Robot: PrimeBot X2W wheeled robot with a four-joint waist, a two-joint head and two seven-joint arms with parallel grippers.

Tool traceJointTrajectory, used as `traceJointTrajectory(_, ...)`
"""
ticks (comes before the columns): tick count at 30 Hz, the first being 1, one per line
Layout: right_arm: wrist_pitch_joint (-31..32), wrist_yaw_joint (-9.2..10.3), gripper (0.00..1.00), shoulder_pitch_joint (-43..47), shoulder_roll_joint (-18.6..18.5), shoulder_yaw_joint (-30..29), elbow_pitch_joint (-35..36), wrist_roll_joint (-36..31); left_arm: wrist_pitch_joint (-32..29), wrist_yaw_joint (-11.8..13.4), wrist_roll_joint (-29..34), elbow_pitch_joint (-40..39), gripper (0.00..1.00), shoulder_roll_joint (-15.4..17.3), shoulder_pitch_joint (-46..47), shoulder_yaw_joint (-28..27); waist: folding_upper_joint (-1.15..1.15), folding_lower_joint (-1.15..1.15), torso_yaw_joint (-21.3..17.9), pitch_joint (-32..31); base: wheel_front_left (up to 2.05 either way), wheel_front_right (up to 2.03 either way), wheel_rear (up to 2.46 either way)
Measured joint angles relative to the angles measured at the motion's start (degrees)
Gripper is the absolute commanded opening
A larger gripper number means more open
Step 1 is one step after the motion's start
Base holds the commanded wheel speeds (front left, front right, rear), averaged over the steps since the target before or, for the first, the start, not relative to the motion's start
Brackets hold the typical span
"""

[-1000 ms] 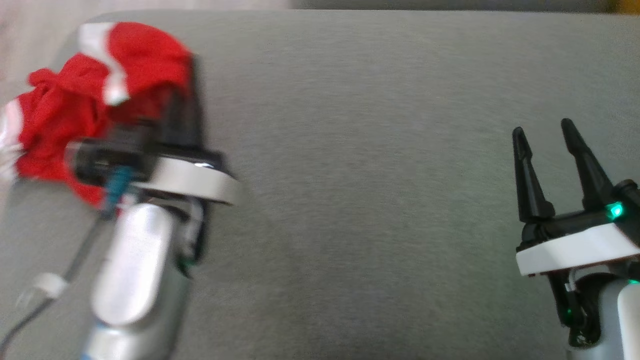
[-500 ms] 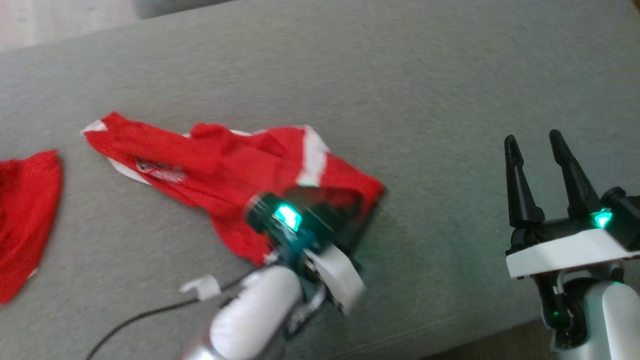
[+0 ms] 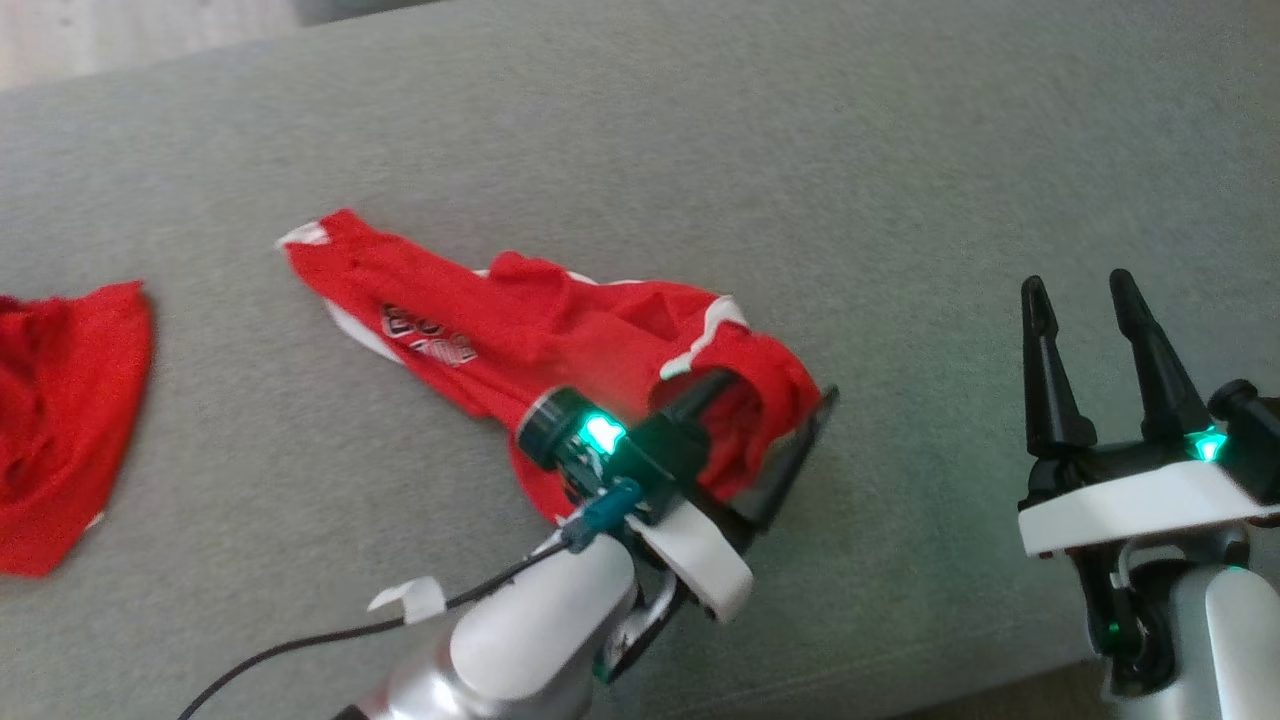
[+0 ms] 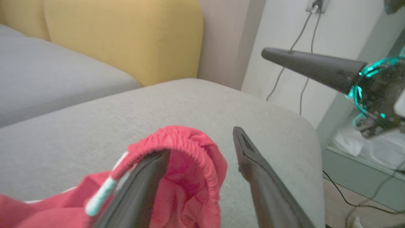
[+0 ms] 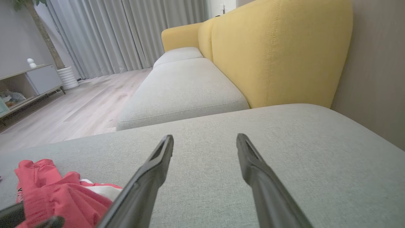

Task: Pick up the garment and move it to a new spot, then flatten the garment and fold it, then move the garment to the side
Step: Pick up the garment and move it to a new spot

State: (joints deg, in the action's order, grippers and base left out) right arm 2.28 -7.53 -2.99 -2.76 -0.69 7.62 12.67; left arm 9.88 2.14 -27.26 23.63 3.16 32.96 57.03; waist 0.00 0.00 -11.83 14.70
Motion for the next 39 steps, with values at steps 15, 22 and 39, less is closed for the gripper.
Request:
traceJointTrajectory(15,2.4,0.0,1.0,1.7,0.0,-1.9,2.0,-1.2,1.0,8.4,-3.3,-7.6,1.0,11.6,-4.9,-10.4,0.0,-0.01,8.0,-4.8,0.0,0.0,0.0)
traceJointTrajectory(22,3.8,0.0,1.0,3.9,0.1,-1.9,2.3,-1.2,0.8,14.6,-6.8,-13.1,1.0,18.5,-13.8,-16.8,0.0,-0.01,11.1,-7.2,0.0,0.0,0.0)
traceJointTrajectory(39,6.3,0.0,1.0,9.0,0.2,-1.7,3.0,-1.6,1.4,19.1,-11.5,-20.7,1.0,25.2,-30.2,-20.2,0.0,-0.01,14.1,-14.7,0.0,0.0,0.0)
